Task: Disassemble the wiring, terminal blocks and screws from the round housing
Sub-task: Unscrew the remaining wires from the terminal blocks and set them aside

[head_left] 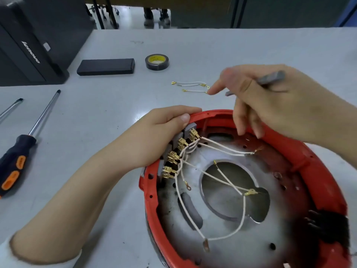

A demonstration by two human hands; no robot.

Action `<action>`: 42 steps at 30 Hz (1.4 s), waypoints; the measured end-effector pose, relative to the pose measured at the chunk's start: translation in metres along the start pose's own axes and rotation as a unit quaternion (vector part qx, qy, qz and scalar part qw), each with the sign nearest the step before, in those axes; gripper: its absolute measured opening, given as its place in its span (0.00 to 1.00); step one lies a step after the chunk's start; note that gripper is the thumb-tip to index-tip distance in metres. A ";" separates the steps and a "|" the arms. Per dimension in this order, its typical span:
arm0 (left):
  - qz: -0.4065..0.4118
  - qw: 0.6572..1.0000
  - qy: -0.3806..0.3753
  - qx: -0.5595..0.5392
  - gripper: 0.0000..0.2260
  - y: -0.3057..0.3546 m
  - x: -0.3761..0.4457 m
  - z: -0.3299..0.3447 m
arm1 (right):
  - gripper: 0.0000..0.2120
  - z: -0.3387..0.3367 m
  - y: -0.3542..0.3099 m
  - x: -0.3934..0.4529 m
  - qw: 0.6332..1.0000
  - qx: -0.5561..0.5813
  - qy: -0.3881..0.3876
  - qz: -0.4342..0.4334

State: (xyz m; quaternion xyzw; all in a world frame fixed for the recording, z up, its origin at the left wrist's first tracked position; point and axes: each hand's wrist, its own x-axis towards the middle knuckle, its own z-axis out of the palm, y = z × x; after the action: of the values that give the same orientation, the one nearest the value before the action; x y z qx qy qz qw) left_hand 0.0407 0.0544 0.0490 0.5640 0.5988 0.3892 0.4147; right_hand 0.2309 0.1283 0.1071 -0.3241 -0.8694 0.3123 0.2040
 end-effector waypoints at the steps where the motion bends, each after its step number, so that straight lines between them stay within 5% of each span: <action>1: 0.001 1.000 -0.014 -0.003 0.14 0.001 0.001 -0.003 | 0.23 -0.005 0.000 0.001 0.999 0.046 0.010 -0.005; 8: -0.018 0.994 -0.098 -0.042 0.15 0.004 0.010 -0.012 | 0.10 0.005 0.007 0.010 0.966 0.248 -0.072 0.002; 12: -0.008 0.993 -0.113 -0.035 0.16 0.002 0.012 -0.014 | 0.13 0.020 0.011 0.018 0.955 0.294 -0.043 -0.001; 26: 0.027 0.991 -0.118 -0.051 0.14 -0.001 0.015 -0.012 | 0.19 0.031 0.023 0.025 0.974 0.208 0.086 0.008; 42: 0.013 0.991 -0.115 -0.065 0.15 0.001 0.012 -0.010 | 0.14 0.028 0.017 0.036 0.989 0.144 0.028 0.028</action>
State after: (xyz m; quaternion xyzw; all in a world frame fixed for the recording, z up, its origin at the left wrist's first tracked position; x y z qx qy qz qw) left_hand 0.0316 0.0669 0.0531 0.5848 0.5132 0.3647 0.5115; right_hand 0.1974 0.1520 0.0810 -0.3239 -0.8002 0.4305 0.2637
